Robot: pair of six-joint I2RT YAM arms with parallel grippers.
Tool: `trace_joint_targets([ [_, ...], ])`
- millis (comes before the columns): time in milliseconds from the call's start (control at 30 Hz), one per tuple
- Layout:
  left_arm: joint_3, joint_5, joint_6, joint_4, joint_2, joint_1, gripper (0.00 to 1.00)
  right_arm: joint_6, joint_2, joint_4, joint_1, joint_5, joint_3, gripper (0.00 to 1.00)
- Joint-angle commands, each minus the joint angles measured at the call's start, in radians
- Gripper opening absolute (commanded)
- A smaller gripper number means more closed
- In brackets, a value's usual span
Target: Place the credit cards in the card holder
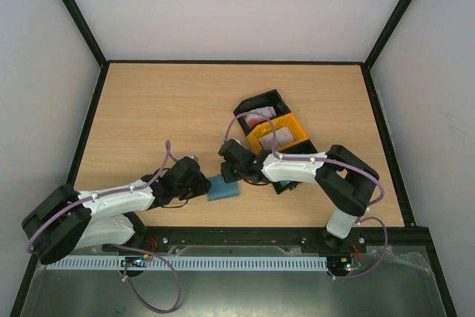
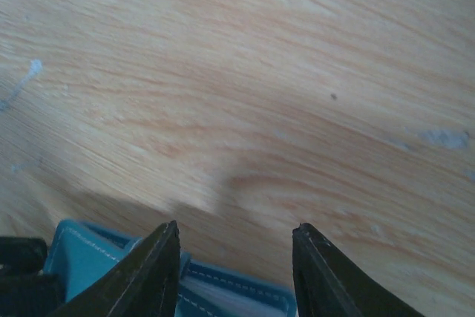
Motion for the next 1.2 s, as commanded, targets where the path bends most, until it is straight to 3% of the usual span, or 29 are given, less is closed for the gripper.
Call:
trace_joint_targets([
  [0, 0.043, 0.058, 0.079, 0.024, 0.061, 0.015, 0.31, 0.038, -0.06, -0.074, -0.003, -0.087, -0.08, 0.42],
  [233, 0.091, 0.11, 0.097, 0.06, 0.138, 0.015, 0.39, 0.221, -0.198, -0.052, -0.002, -0.161, -0.231, 0.41],
  [367, 0.137, 0.091, 0.102, 0.004, 0.132, 0.014, 0.5, 0.332, -0.272, 0.024, -0.002, -0.196, -0.302, 0.4],
  [533, 0.162, 0.039, 0.07, -0.125, 0.047, 0.014, 0.67, 0.418, -0.333, 0.117, -0.003, -0.246, -0.379, 0.37],
  [667, 0.121, 0.022, 0.017, -0.183, -0.049, 0.015, 0.76, 0.432, -0.399, 0.105, -0.002, -0.179, -0.411, 0.31],
  [733, 0.08, 0.048, -0.028, -0.165, -0.097, 0.013, 0.77, 0.404, -0.47, 0.087, 0.002, -0.116, -0.418, 0.27],
  [833, 0.004, 0.14, -0.111, -0.083, -0.148, 0.005, 0.78, 0.328, -0.558, 0.081, 0.004, -0.072, -0.433, 0.37],
  [1000, -0.022, 0.134, -0.193, -0.076, -0.197, -0.042, 0.78, 0.266, -0.57, 0.181, 0.005, -0.238, -0.479, 0.51],
  [1167, -0.029, 0.126, -0.212, -0.072, -0.157, -0.056, 0.72, 0.256, -0.507, 0.276, 0.014, -0.328, -0.512, 0.47],
])
